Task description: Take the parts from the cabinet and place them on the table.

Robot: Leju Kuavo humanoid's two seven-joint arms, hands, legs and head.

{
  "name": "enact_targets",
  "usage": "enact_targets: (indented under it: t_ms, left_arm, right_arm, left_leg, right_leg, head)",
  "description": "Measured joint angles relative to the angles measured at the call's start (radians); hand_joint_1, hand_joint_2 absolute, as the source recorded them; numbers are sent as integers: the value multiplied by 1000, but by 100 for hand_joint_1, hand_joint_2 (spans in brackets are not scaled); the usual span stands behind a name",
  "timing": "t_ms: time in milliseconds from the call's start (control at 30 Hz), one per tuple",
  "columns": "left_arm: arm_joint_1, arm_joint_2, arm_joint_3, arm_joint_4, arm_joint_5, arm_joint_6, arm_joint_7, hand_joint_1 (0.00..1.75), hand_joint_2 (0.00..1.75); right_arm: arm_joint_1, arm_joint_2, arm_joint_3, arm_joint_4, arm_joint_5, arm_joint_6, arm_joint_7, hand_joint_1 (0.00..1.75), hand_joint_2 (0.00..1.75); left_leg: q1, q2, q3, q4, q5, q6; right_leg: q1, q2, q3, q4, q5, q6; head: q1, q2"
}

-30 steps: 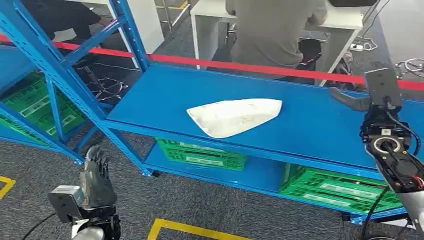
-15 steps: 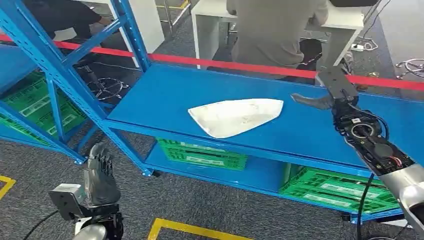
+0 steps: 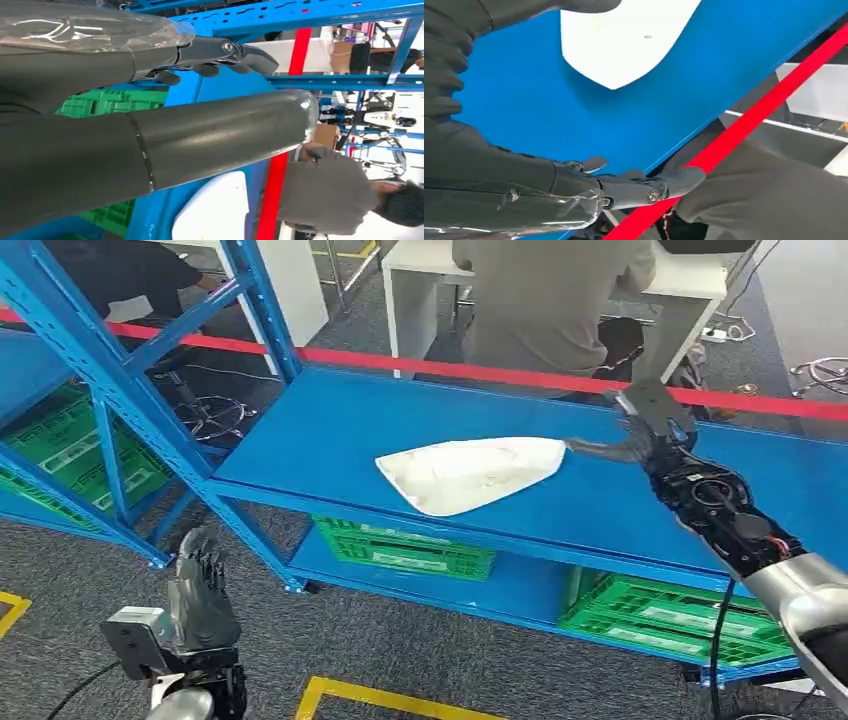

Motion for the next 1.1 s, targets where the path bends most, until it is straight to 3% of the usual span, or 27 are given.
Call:
enact_targets:
  t_ms: [567, 833, 1100]
  left_arm:
    - [-3, -5, 0, 9, 6, 0, 2, 0, 0]
    - [-12, -21, -2, 29, 7, -44, 2, 0, 0]
    - [-17, -22, -2, 33, 15, -35, 6, 0, 0]
  right_arm:
    - [-61, 15, 25, 193, -145, 31, -51, 0, 175]
    - [-25, -5, 16, 188, -192, -3, 2, 0, 175]
    - [-7, -13, 14, 152, -225, 0, 29, 0, 175]
  left_leg:
    - [0, 0, 0, 1, 0, 0]
    - [0, 1, 1, 1, 0, 0]
    - [0, 2, 1, 1, 0, 0]
  right_leg:
    - [0, 0, 0, 0, 0, 0]
    - [0, 1, 0, 0, 0, 0]
    - [0, 2, 0, 0, 0, 0]
  head:
    - [0, 0]
    - [0, 0]
    - [0, 0]
